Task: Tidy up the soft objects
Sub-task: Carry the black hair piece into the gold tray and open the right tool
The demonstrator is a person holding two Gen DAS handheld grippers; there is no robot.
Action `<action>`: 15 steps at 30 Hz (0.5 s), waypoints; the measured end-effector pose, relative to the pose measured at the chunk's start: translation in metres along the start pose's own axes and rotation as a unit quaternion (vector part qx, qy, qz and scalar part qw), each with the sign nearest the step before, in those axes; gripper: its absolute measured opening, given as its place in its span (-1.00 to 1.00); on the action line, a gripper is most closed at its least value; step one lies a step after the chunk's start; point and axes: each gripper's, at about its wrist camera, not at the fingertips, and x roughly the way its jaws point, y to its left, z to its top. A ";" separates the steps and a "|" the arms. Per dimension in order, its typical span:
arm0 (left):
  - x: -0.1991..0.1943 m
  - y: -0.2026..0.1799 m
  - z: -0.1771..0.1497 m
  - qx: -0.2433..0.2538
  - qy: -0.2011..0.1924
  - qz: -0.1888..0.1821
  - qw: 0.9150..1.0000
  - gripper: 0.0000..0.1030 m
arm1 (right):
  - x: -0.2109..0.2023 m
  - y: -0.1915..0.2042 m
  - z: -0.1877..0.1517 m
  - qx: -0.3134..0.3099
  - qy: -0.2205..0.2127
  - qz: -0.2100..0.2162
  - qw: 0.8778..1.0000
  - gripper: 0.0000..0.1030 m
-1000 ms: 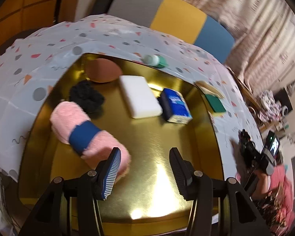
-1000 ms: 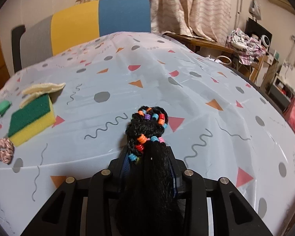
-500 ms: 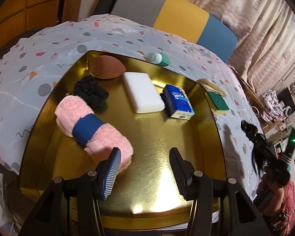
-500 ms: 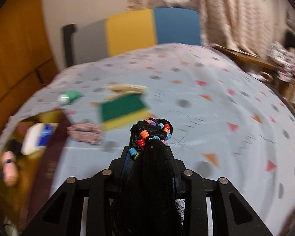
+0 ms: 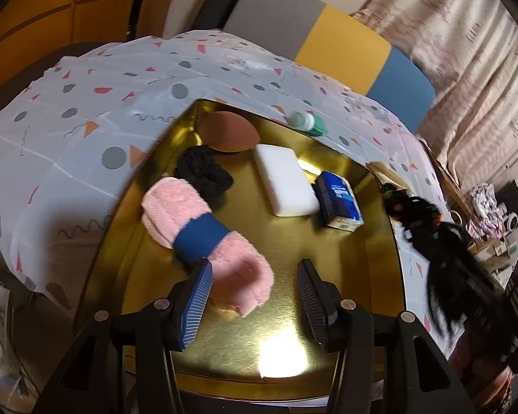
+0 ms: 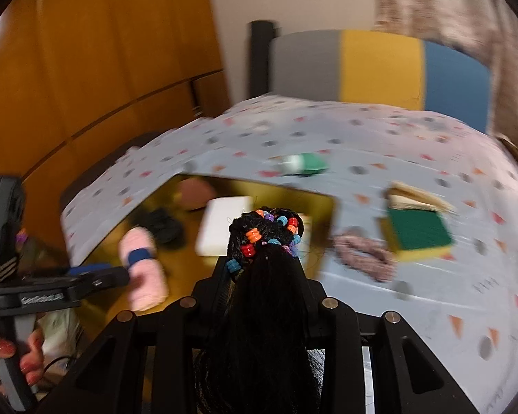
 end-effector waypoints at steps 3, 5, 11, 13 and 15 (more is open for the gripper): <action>-0.003 0.008 0.003 -0.013 -0.004 0.003 1.000 0.01 | 0.014 0.022 0.002 -0.035 0.018 0.015 0.999 -0.36; -0.005 0.012 0.005 -0.018 -0.008 0.006 1.000 0.01 | 0.024 0.033 0.005 -0.053 0.029 0.025 0.998 -0.35; -0.012 0.023 0.008 -0.039 -0.021 0.020 0.999 0.01 | 0.058 0.055 0.014 -0.089 0.074 0.057 0.992 -0.35; -0.013 0.028 0.010 -0.048 -0.023 0.022 0.998 0.01 | 0.069 0.059 0.015 -0.092 0.087 0.064 0.990 -0.35; -0.013 0.031 0.010 -0.054 -0.024 0.024 0.998 0.01 | 0.078 0.063 0.014 -0.093 0.099 0.065 0.989 -0.33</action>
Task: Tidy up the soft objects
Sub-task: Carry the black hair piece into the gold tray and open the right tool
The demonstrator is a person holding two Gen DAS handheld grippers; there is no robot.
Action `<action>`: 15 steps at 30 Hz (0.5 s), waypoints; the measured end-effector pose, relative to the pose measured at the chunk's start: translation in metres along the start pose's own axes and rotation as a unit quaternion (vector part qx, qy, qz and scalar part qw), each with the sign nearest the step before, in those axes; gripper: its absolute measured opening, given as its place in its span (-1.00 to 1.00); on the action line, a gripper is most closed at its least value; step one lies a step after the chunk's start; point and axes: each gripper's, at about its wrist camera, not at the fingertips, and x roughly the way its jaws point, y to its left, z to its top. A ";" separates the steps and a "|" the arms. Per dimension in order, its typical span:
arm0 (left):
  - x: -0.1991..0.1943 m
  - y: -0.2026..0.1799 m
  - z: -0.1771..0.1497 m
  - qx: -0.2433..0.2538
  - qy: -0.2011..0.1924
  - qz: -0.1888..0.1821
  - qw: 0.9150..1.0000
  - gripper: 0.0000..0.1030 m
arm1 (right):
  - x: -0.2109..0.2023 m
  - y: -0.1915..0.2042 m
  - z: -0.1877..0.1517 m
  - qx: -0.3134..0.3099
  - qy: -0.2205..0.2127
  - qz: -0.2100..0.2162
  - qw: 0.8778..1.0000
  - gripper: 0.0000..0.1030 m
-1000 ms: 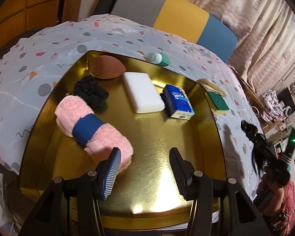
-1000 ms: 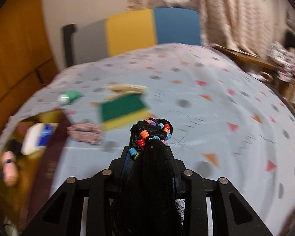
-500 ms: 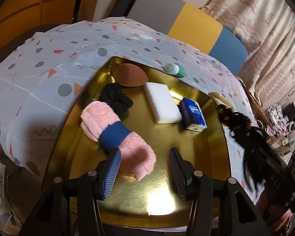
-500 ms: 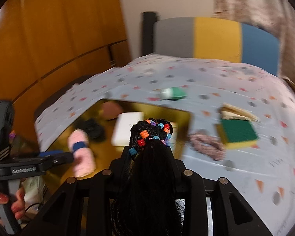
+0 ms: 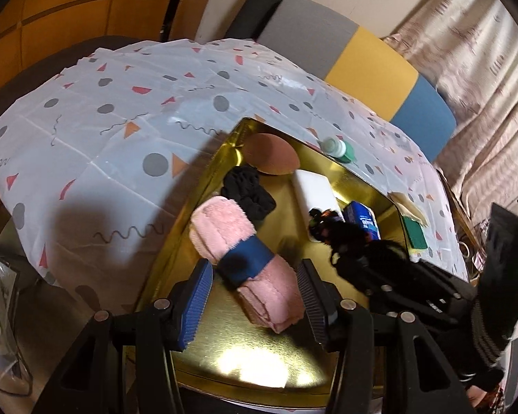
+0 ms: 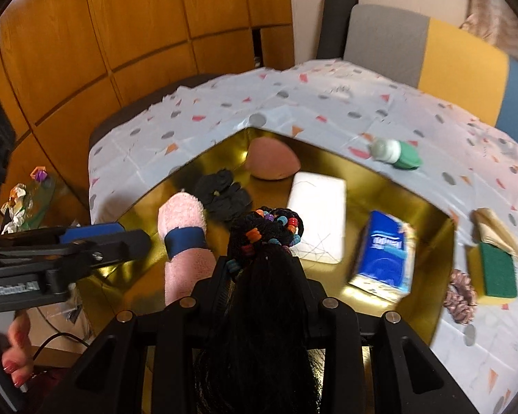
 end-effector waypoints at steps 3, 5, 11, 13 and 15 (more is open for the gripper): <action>0.002 0.003 0.001 -0.005 0.003 0.001 1.000 0.00 | 0.013 -0.001 -0.003 0.013 0.017 0.000 1.000 -0.25; 0.003 0.003 0.000 -0.008 0.007 -0.001 1.000 0.00 | 0.016 -0.003 -0.007 0.026 0.024 0.007 0.999 -0.17; 0.005 0.001 -0.002 -0.003 0.010 -0.004 1.000 0.00 | -0.008 -0.011 -0.019 0.056 -0.005 0.000 0.998 0.06; 0.005 0.000 -0.004 -0.002 0.011 -0.005 1.000 0.00 | -0.016 -0.014 -0.023 0.068 -0.015 0.000 0.998 0.07; 0.006 -0.002 -0.005 0.001 0.014 -0.009 1.000 0.01 | -0.024 -0.017 -0.028 0.078 -0.025 -0.008 0.997 0.07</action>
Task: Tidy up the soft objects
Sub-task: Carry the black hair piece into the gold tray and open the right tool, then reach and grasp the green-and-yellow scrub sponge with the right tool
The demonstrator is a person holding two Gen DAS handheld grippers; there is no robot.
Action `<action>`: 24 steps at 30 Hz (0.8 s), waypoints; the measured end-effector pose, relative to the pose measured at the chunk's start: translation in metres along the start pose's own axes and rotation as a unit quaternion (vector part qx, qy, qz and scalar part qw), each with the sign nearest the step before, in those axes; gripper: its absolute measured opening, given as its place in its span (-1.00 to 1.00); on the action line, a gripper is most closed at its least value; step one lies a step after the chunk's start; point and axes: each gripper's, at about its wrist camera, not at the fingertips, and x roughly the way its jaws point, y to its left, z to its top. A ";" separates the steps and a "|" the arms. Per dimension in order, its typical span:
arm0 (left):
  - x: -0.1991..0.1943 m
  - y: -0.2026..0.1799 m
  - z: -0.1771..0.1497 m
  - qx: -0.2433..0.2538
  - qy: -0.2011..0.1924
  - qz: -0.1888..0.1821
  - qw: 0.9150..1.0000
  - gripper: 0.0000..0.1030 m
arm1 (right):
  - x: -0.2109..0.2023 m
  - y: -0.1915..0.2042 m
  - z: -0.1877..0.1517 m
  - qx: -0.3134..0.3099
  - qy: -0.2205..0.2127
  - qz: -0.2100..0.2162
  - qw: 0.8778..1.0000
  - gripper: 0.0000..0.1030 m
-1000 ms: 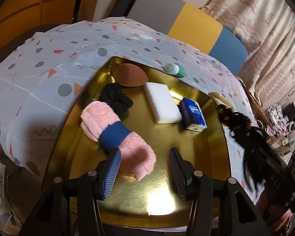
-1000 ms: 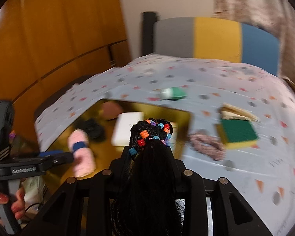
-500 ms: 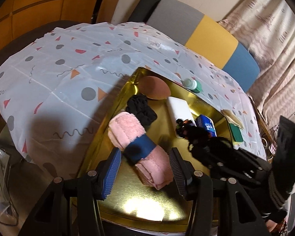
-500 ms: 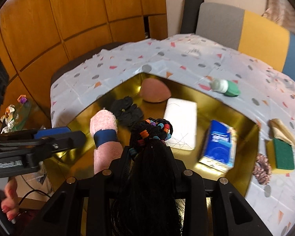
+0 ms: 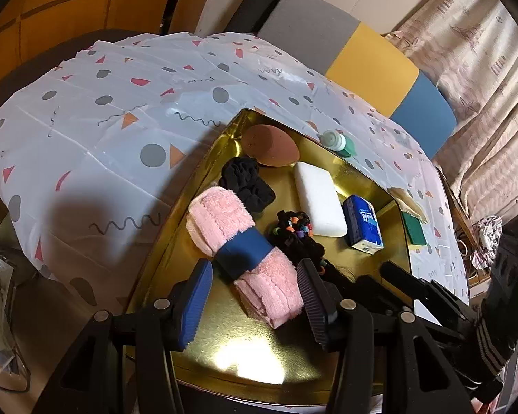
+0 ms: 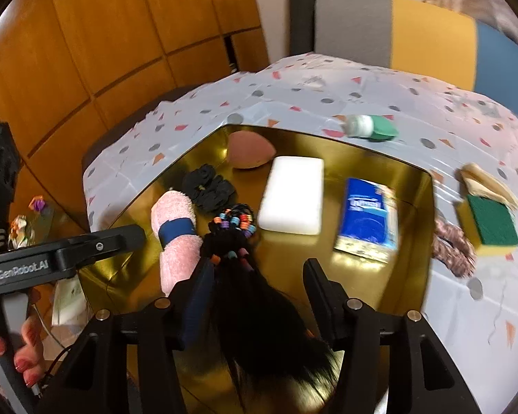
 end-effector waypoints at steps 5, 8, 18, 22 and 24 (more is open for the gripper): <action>0.002 -0.011 -0.005 0.019 0.010 -0.027 0.999 0.01 | -0.018 -0.014 -0.012 0.042 -0.024 -0.006 0.999 0.07; 0.003 -0.022 -0.010 0.044 0.012 -0.035 0.998 0.00 | -0.027 -0.025 -0.018 0.067 -0.034 -0.016 0.997 0.07; 0.004 -0.056 -0.029 0.112 0.028 -0.068 0.991 0.01 | -0.049 -0.085 -0.045 0.171 -0.051 -0.063 0.982 0.10; 0.004 -0.065 -0.037 0.133 0.031 -0.079 0.987 0.01 | -0.052 -0.108 -0.064 0.202 -0.051 -0.073 0.975 0.29; 0.004 -0.070 -0.041 0.143 0.031 -0.083 0.986 0.01 | -0.053 -0.116 -0.071 0.210 -0.052 -0.087 0.972 0.29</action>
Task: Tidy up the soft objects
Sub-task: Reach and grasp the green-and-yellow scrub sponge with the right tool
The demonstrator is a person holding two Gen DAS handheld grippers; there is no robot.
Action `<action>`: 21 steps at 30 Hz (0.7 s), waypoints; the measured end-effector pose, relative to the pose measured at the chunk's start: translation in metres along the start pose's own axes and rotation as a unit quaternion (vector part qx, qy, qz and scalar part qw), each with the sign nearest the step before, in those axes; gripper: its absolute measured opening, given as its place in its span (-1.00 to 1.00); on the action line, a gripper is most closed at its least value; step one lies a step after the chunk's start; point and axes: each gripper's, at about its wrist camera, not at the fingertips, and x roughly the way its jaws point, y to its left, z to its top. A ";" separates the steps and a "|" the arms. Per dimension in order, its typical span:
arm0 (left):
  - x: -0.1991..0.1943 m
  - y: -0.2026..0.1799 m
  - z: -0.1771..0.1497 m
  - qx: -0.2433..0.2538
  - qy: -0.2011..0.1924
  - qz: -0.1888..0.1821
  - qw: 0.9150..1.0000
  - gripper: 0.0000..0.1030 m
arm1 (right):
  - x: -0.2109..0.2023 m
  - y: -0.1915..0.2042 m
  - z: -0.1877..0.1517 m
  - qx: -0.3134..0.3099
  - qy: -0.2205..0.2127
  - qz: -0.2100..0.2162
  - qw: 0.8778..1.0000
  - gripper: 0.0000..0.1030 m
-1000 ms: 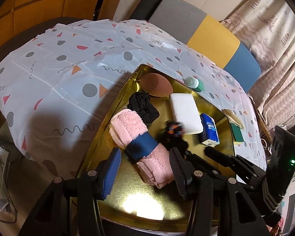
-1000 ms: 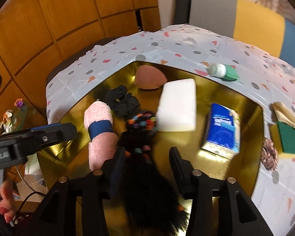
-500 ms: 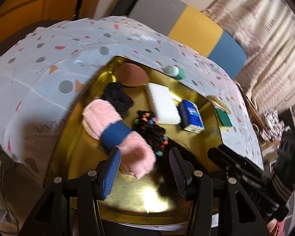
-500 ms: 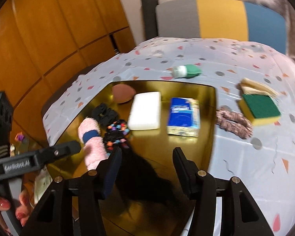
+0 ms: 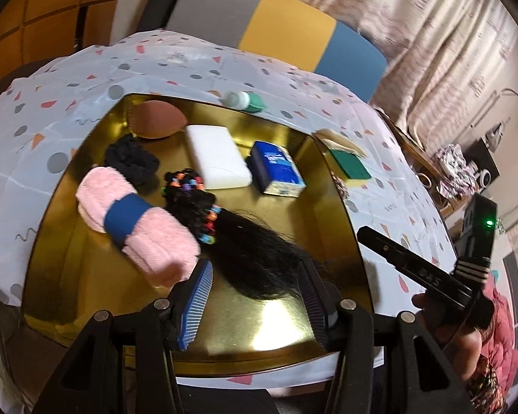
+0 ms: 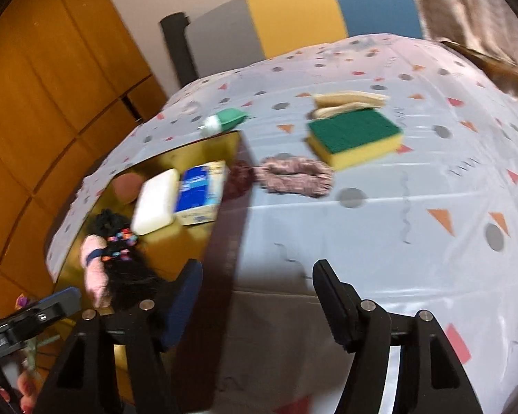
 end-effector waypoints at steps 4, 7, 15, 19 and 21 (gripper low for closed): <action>0.001 -0.008 -0.003 0.015 -0.001 -0.006 1.000 0.01 | -0.004 -0.029 -0.002 0.043 -0.013 0.003 0.999 0.29; 0.002 -0.014 -0.006 0.020 -0.002 -0.008 1.000 0.01 | 0.003 -0.043 0.004 0.046 -0.007 -0.038 0.998 0.29; 0.004 -0.020 -0.010 0.021 -0.002 -0.012 1.000 0.01 | 0.033 -0.073 0.062 0.100 -0.009 -0.122 0.987 0.39; 0.001 -0.017 -0.008 0.020 -0.010 -0.006 1.000 0.01 | 0.052 -0.072 0.098 0.119 -0.009 -0.136 0.983 0.55; 0.000 -0.013 -0.007 0.013 -0.012 -0.005 1.000 0.01 | 0.063 -0.071 0.115 0.124 -0.008 -0.145 0.982 0.68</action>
